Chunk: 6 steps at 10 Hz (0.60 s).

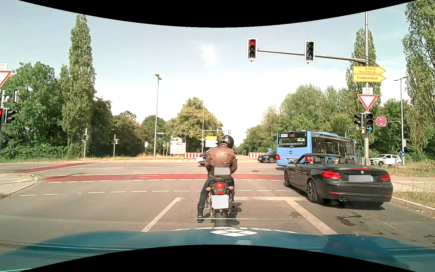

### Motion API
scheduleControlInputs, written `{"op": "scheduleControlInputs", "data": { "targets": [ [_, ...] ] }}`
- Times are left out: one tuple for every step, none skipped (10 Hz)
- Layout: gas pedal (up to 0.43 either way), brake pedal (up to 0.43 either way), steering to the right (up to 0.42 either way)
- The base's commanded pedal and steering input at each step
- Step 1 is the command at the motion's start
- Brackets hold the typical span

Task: Follow the waypoints while adhering to traffic rules and regulations

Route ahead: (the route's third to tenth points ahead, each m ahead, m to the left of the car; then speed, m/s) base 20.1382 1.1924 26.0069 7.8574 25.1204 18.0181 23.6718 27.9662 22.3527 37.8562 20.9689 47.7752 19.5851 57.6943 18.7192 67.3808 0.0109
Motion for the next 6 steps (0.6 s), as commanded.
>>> {"op": "scheduleControlInputs", "data": {
  "targets": [
    [0.0,0.311,0.001],
    [0.0,0.311,0.001],
    [0.0,0.311,0.0],
    [0.0,0.317,0.001],
    [0.0,0.311,0.001],
    [0.0,0.311,0.001]
  ]
}}
